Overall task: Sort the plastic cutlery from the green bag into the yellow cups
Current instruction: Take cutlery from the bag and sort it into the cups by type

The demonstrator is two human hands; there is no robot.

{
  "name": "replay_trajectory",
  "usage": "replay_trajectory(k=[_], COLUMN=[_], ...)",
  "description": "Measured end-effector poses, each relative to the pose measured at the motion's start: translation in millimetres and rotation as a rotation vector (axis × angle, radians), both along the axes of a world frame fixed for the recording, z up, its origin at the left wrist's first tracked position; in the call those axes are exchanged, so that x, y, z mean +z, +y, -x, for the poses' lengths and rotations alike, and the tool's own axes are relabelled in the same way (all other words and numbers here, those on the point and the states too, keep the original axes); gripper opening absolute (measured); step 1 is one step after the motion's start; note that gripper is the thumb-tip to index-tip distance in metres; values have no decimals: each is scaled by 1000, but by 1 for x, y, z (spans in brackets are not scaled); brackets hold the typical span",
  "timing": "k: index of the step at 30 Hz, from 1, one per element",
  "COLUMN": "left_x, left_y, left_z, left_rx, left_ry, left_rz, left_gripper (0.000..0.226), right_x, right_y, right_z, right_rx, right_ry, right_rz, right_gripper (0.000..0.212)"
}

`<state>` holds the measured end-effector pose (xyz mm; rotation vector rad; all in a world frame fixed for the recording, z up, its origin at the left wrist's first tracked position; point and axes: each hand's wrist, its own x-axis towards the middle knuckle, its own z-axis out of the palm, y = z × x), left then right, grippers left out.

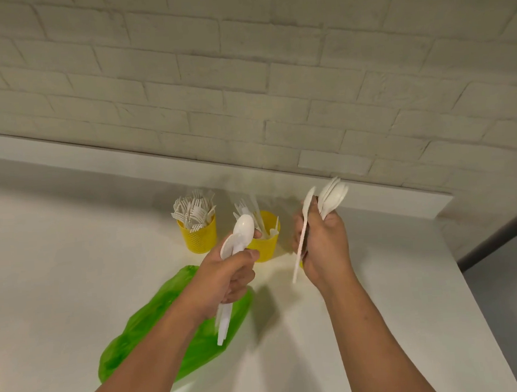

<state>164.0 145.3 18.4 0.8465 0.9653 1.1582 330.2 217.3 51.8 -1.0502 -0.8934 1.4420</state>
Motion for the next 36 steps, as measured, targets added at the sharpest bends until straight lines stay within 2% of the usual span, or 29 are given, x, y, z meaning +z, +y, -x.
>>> replay_trajectory(k=[2, 4, 6, 9, 12, 14, 17, 19, 23, 24, 26, 29, 32, 36], left_x=[2, 5, 7, 7, 5, 3, 5, 8, 2, 2, 3, 6, 8, 8], left_y=[0, 2, 7, 15, 18, 16, 13, 11, 15, 16, 14, 8, 3, -1], left_z=[2, 5, 8, 15, 20, 22, 21, 25, 26, 24, 20, 12, 0, -19], left_rx=[-73, -166, -299, -527, -578, -586, -681, -686, -721, -706, -623, -383, -194, -133], left_ry=[-107, -237, -353, -495, -612, -670, -807, -783, -830, -819, -684, -293, 46, 199], left_rz=[17, 62, 120, 180, 256, 303, 300, 335, 308, 308, 314, 271, 167, 123], left_gripper=[39, 53, 67, 46, 42, 43, 7, 22, 21, 19, 14, 11, 22, 26], right_x=[-4, -6, -5, -1, 4, 7, 7, 8, 4, 2, -3, -9, -13, -20], right_y=[-2, -9, -18, -23, -24, -24, -24, -22, -21, -21, -17, -8, -4, -14], right_z=[-1, 4, 9, 9, 5, 2, -2, -4, 0, 2, 3, 2, -2, 4], right_rx=[82, 235, 385, 509, 594, 637, 740, 770, 625, 581, 460, 287, 217, 276], right_ry=[28, 105, 116, 22, -59, -73, -108, -151, -161, -166, -174, -133, -81, 11], right_rz=[15, 29, 27, -12, -76, -97, -128, -144, -140, -150, -174, -150, -114, -78], right_gripper=[34, 32, 41, 53, 38, 41, 44, 36, 12, 11, 11, 22, 31, 34])
